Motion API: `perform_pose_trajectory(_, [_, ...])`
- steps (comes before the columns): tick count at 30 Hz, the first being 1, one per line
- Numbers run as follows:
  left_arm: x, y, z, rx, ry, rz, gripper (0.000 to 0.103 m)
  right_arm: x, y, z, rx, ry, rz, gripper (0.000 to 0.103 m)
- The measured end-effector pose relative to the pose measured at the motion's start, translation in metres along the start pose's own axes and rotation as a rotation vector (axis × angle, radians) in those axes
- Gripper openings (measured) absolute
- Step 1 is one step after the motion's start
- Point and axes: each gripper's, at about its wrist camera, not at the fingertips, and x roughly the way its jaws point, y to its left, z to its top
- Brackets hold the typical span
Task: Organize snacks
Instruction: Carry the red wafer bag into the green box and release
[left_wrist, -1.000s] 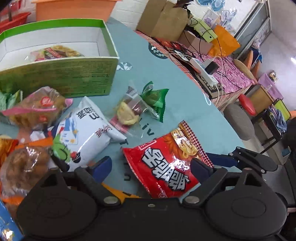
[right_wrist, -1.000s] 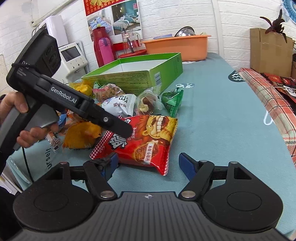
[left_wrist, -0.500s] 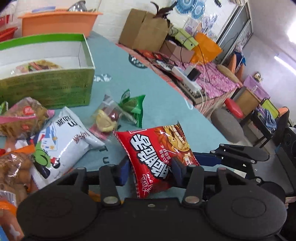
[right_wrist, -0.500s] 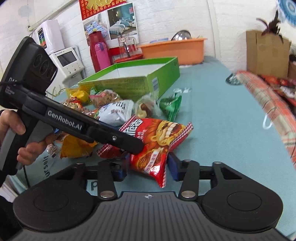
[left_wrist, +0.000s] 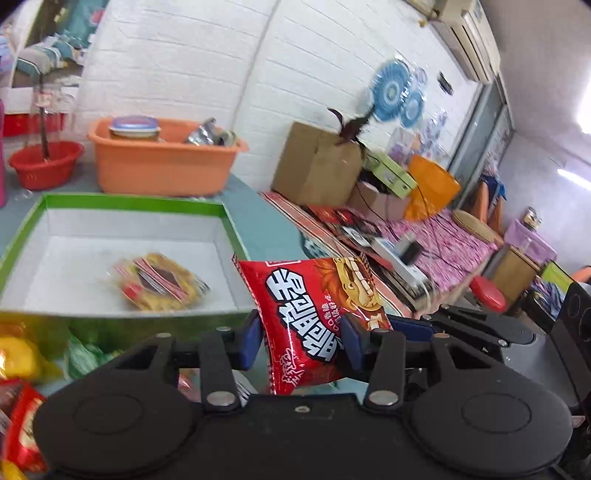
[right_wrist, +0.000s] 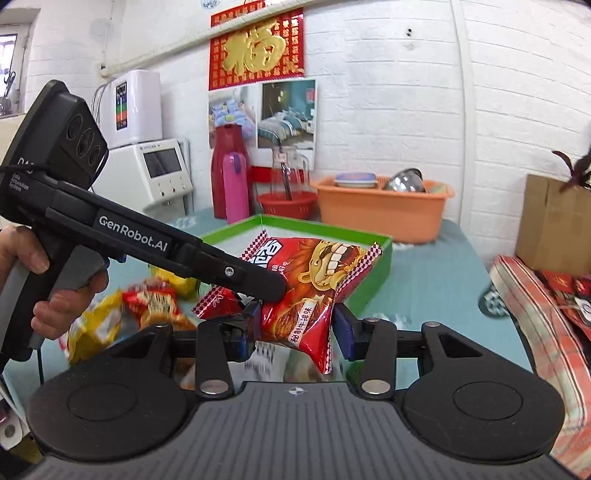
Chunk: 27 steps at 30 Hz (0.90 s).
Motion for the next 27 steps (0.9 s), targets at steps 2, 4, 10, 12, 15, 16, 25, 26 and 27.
perform_pose_trajectory(2, [0.003,0.014,0.011,-0.025,-0.02,0.012,0.056,0.017,-0.002,0.009,-0.003,-0.022,0.008,0.073])
perform_pose_trajectory(4, [0.006,0.03,0.021,-0.05,-0.035,0.023,0.056,0.033,-0.002,0.016,-0.02,-0.044,0.008,0.073])
perform_pose_trajectory(10, [0.026,0.067,0.041,-0.092,-0.042,0.054,0.055,0.081,-0.016,0.026,0.005,-0.034,0.013,0.072])
perform_pose_trajectory(12, [0.033,0.08,0.043,-0.112,-0.035,0.055,0.056,0.094,-0.021,0.026,0.015,-0.027,0.014,0.072])
perform_pose_trajectory(15, [0.046,0.094,0.046,-0.129,-0.03,0.061,0.056,0.113,-0.028,0.027,0.029,-0.013,0.014,0.072])
perform_pose_trajectory(16, [0.05,0.099,0.047,-0.136,-0.028,0.064,0.056,0.118,-0.029,0.027,0.028,-0.008,0.013,0.071])
perform_pose_trajectory(25, [0.063,0.118,0.04,-0.164,-0.042,0.201,0.103,0.147,-0.035,0.016,0.013,0.002,-0.043,0.103])
perform_pose_trajectory(26, [0.061,0.118,0.039,-0.153,-0.036,0.198,0.103,0.143,-0.034,0.017,0.013,-0.012,-0.039,0.103])
perform_pose_trajectory(27, [0.057,0.117,0.039,-0.157,-0.032,0.195,0.103,0.139,-0.034,0.018,0.016,-0.019,-0.039,0.103])
